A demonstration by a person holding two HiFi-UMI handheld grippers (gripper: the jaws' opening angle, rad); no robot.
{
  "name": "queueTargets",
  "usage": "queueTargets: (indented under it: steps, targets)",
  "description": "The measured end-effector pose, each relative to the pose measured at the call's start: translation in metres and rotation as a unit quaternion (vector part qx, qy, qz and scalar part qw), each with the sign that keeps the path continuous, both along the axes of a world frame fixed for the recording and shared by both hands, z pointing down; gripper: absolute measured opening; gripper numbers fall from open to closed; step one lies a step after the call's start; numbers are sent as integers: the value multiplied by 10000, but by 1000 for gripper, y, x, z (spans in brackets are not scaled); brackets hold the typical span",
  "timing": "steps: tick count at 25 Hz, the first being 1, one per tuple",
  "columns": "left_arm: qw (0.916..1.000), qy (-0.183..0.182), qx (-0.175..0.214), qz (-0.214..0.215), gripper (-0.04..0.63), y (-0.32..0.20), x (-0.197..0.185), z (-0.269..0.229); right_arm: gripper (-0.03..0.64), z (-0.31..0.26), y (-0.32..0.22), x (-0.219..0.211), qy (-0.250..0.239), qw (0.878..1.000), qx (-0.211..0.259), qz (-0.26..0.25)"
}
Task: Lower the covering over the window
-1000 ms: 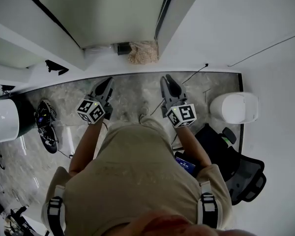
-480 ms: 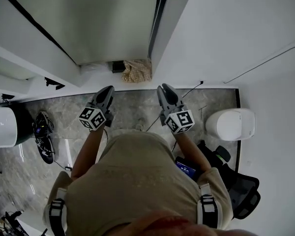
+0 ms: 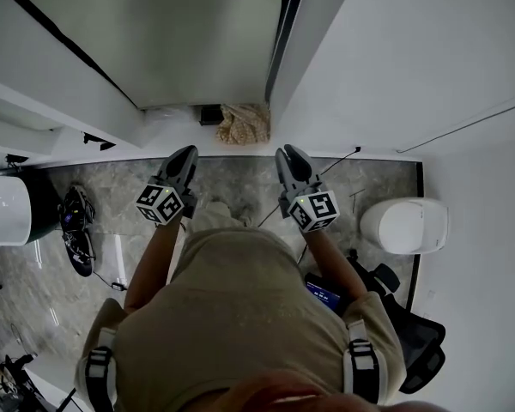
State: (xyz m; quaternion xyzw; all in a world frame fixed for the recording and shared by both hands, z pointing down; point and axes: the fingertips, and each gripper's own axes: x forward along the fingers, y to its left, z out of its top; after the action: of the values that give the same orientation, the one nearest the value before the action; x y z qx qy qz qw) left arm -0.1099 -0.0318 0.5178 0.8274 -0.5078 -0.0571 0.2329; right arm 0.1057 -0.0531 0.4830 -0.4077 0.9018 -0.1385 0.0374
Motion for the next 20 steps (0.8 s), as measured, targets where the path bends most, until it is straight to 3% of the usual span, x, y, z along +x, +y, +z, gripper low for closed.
queueTargets:
  steps: [8,20]
  targets:
    - [9999,-63,54,98,15,-34,-17,-5,60,-5,-33,-18,-24,10000,18,5]
    - [9977,-37,62,672,15,-109,-57,-13,60,-16,-80,-64,99,9988,78,480]
